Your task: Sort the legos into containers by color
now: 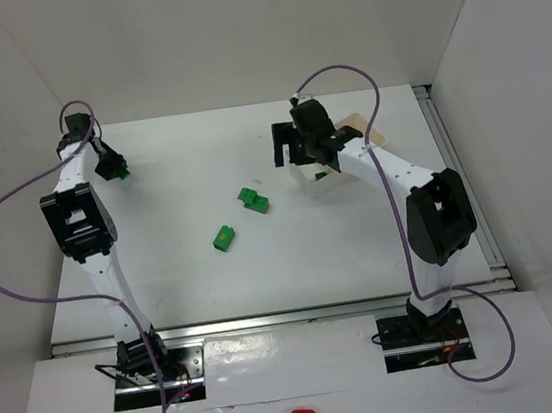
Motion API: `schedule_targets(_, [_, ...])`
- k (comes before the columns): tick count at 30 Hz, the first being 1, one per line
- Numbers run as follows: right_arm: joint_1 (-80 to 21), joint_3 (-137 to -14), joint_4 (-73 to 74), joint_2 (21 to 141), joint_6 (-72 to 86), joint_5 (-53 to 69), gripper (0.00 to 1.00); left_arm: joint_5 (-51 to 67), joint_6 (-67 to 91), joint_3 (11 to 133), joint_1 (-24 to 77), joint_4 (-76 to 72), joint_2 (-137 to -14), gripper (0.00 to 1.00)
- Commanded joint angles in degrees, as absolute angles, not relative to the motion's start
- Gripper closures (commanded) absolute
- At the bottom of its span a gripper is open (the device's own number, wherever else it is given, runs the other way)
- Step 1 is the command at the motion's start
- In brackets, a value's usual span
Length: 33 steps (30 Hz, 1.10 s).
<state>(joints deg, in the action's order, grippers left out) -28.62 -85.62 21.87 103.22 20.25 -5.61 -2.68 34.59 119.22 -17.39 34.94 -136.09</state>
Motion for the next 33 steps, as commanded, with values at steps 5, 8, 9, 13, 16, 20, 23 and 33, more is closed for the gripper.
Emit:
schedule_targets(5, [-25.1,-80.6,22.8,96.4,24.3,-9.8,0.05,2.5,30.4,109.0,-9.6,35.4,-117.3,1.00])
schedule_targets(8, [-21.9,-77.8,22.8,93.5,26.8,-9.8,0.06,6.5,30.4,106.3,-2.2,35.4,-113.6,1.00])
schedule_targets(9, [-21.1,-77.1,22.8,92.8,27.3,-10.5,0.06,8.2,30.4,105.8,-0.3,35.4,-113.6,1.00])
schedule_targets(13, [-18.0,-72.9,22.8,87.2,31.2,-13.4,0.06,14.9,32.3,111.5,12.0,35.9,-115.2,1.00])
schedule_targets(16, [-17.1,-69.3,22.2,82.7,33.0,-15.6,0.06,15.7,33.3,119.7,17.8,37.1,-120.7,1.00])
schedule_targets(20, [-16.6,-64.5,20.0,77.4,33.7,-18.5,0.06,17.8,36.2,128.7,23.2,36.5,-128.0,1.00])
schedule_targets(23, [-16.1,-63.1,20.0,75.3,33.7,-19.8,0.06,18.7,37.8,133.6,27.1,32.9,-132.6,1.00])
schedule_targets(33, [-14.5,-62.5,21.7,73.0,32.6,-20.3,0.06,22.8,44.5,135.4,31.1,23.2,-140.6,0.94])
